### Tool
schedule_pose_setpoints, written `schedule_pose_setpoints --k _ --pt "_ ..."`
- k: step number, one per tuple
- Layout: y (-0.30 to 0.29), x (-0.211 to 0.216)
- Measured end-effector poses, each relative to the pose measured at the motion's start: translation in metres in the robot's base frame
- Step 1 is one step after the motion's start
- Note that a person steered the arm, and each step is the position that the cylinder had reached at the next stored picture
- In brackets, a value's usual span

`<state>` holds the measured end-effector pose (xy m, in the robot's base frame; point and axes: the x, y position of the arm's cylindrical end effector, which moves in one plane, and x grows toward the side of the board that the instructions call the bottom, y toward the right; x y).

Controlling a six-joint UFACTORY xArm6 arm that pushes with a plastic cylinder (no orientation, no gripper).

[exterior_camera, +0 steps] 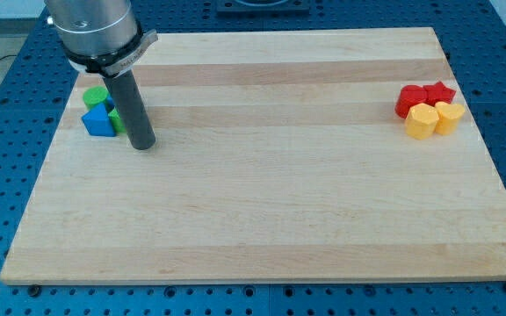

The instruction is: Separate the yellow hexagon from the yellow heart

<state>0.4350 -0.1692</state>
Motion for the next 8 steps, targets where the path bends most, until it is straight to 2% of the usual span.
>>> schedule_pose_setpoints --k 1,2,3,5,6,8 --pt "0.005 0.001" --pt "0.103 0.040" --pt "0.222 0.062" --pt "0.471 0.054" --pt "0.514 0.036" --pt "0.513 -0.025"
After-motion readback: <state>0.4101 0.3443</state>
